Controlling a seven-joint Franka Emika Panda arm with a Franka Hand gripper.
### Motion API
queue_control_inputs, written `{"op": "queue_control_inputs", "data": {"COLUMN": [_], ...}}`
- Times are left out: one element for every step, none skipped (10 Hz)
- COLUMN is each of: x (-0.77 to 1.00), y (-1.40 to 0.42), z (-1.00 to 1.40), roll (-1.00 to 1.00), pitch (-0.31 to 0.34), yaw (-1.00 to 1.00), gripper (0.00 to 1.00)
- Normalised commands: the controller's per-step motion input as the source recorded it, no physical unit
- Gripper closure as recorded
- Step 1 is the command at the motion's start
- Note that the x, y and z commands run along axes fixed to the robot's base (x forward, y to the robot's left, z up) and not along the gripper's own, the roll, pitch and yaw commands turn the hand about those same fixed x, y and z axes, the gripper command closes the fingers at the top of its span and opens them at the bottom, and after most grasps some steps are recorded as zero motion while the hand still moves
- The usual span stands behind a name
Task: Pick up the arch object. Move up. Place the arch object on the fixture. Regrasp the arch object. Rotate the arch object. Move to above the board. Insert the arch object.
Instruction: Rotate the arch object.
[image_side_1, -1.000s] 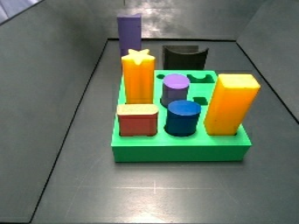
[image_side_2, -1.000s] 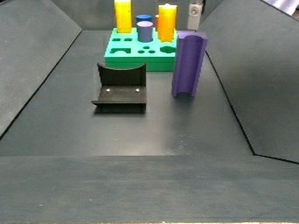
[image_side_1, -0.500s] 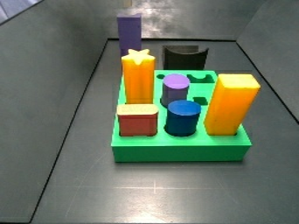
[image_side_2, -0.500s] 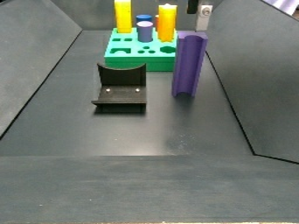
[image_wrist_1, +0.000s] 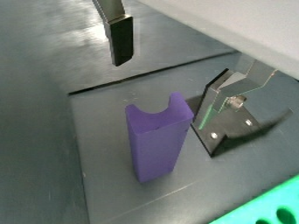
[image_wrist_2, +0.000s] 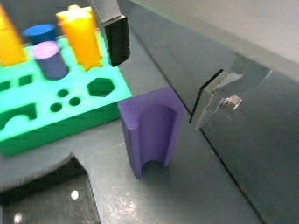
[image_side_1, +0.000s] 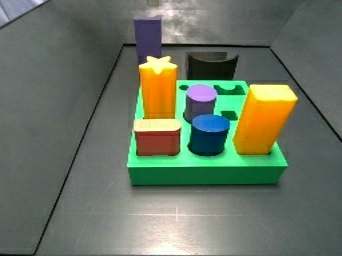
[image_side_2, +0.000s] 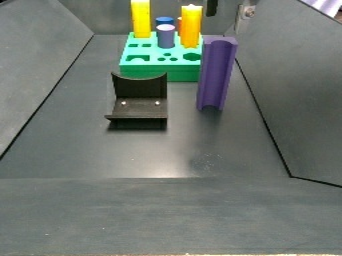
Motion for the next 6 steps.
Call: {"op": "queue_control_inputs", "data": {"x": [0.02, 0.02, 0.02, 0.02, 0.02, 0.02], "y": [0.00, 0.00, 0.00, 0.00, 0.00, 0.00], "z": [-0.01, -0.01, -0.01, -0.01, -0.01, -0.01], "roll": [0.00, 0.01, 0.01, 0.01, 0.01, 0.01], "pitch": [0.018, 0.020, 0.021, 0.023, 0.024, 0.026], "yaw": [1.00, 1.00, 1.00, 1.00, 1.00, 1.00], "gripper": [0.00, 0.00, 0.00, 0.00, 0.00, 0.00]}}
